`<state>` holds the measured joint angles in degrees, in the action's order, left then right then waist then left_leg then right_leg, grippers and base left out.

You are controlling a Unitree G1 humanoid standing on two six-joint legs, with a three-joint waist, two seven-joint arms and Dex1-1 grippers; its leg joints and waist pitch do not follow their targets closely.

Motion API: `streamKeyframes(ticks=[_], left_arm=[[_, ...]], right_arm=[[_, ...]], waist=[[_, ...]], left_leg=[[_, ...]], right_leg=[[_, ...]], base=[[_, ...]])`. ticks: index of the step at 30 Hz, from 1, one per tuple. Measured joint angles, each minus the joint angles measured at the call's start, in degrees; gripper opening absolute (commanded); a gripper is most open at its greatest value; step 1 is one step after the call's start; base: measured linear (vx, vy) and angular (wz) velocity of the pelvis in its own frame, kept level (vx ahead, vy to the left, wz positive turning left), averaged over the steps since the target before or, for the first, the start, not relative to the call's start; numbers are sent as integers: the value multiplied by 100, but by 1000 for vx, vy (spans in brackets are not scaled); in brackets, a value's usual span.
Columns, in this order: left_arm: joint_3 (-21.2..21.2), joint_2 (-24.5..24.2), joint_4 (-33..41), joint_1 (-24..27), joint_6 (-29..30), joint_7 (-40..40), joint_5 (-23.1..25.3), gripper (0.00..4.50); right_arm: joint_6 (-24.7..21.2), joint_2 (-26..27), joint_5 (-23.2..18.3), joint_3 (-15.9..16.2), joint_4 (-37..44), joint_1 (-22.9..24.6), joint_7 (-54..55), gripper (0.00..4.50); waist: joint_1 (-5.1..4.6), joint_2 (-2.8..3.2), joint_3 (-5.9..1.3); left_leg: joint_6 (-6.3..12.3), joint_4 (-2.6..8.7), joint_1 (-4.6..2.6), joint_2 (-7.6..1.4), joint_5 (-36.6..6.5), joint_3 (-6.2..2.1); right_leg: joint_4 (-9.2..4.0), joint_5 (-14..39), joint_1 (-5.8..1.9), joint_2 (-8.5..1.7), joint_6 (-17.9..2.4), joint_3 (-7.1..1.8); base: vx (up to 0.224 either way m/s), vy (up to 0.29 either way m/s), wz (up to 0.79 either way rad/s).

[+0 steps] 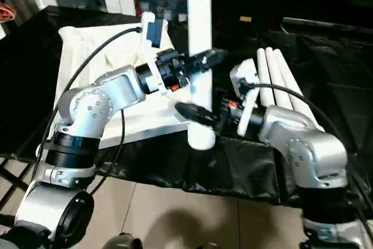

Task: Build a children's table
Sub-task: Pick table leg

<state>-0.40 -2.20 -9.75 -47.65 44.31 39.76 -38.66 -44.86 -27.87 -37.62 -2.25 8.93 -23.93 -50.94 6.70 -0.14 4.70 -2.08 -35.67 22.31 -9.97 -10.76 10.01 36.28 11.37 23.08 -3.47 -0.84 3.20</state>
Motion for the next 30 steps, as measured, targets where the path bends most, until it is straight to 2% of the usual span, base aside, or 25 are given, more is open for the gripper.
streamKeyframes(ticks=[6, 8, 10, 11, 15, 26, 30], left_arm=[[-73, -142, 222, 13, 86, 512, -228, 188], [-96, -165, 297, 14, 100, 667, -275, 188], [-122, -163, 354, 20, 110, 740, -278, 188], [-124, -162, 367, 19, 132, 763, -284, 188], [-125, -169, 368, 21, 161, 771, -289, 188], [-105, -176, 390, 145, 148, 754, -286, 188], [-79, -175, 399, 163, 143, 749, -286, 188]], right_arm=[[-193, -179, -203, -9, 146, 184, -258, 403], [-242, -226, -283, -9, 203, 204, -335, 375], [-251, -240, -342, -2, 247, 242, -390, 369], [-251, -240, -359, 17, 260, 266, -400, 340], [-264, -238, -372, 60, 302, 335, -388, 321], [-263, -221, -333, 164, 357, 363, -378, 225], [-263, -199, -332, 170, 383, 364, -335, 202]], waist=[[3, 1, 0], [2, 3, -2], [1, 3, -2], [-3, 3, -2], [-5, 3, -2], [-5, 2, -2], [-5, 1, -2]], left_leg=[[1, -2, 0, 0, 0, 0], [1, -2, -1, 0, 0, 0], [1, -2, -4, 0, 1, 0], [1, -3, -6, 0, 1, 0], [0, -3, -6, 0, 4, 0], [0, -3, -6, 0, 4, 0], [1, -3, -6, 0, 4, 0]], right_leg=[[1, 0, 0, 0, 0, 0], [1, 0, -2, 0, -1, 0], [1, -1, -4, 0, -2, 0], [2, -1, -6, 0, -2, 0], [2, -3, -7, 0, -3, 0], [2, -3, -7, 0, -2, 0], [2, -4, -6, 0, -2, 0]], base=[[0, 0, 0], [0, 0, 0], [0, 0, 0], [0, 0, 0], [0, 0, 0], [0, 0, 0], [0, 0, 0]])
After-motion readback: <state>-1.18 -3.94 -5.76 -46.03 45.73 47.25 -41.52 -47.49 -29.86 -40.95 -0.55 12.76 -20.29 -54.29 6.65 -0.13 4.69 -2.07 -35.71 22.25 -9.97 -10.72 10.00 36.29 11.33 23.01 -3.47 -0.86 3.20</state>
